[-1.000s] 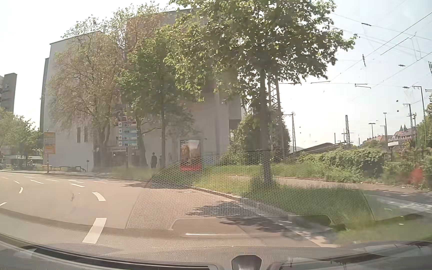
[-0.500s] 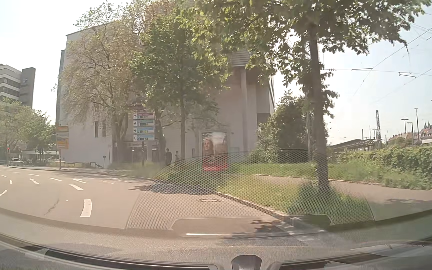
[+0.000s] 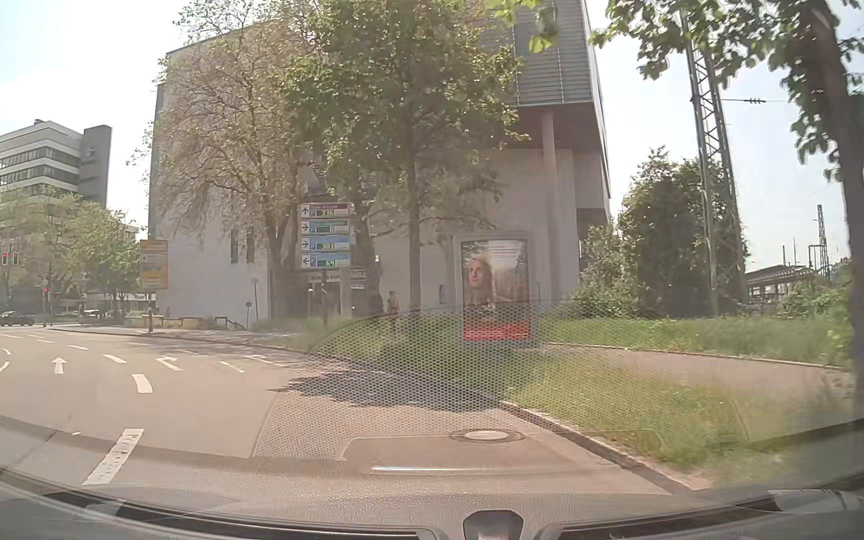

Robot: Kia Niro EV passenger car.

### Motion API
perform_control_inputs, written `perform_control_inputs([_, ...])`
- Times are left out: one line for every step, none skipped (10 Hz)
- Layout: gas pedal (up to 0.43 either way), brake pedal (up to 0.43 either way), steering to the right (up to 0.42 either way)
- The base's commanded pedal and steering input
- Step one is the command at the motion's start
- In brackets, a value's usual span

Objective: Follow the waypoints while adhering to traffic rules and regulations

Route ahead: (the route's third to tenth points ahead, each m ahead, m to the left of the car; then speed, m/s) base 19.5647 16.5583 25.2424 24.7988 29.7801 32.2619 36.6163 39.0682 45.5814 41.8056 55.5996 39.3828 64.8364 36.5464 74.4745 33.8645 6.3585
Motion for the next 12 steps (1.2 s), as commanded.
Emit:
perform_control_inputs([0.047, 0.000, -0.138])
perform_control_inputs([0.047, 0.000, -0.138])
perform_control_inputs([0.047, 0.000, -0.137])
perform_control_inputs([0.047, 0.000, -0.138])
perform_control_inputs([0.047, 0.000, -0.138])
perform_control_inputs([0.039, 0.000, -0.138])
perform_control_inputs([0.020, 0.000, -0.139])
perform_control_inputs([0.020, 0.000, -0.139])
perform_control_inputs([0.020, 0.000, -0.141])
perform_control_inputs([0.020, 0.000, -0.141])
perform_control_inputs([0.020, 0.000, -0.141])
perform_control_inputs([0.020, 0.000, -0.142])
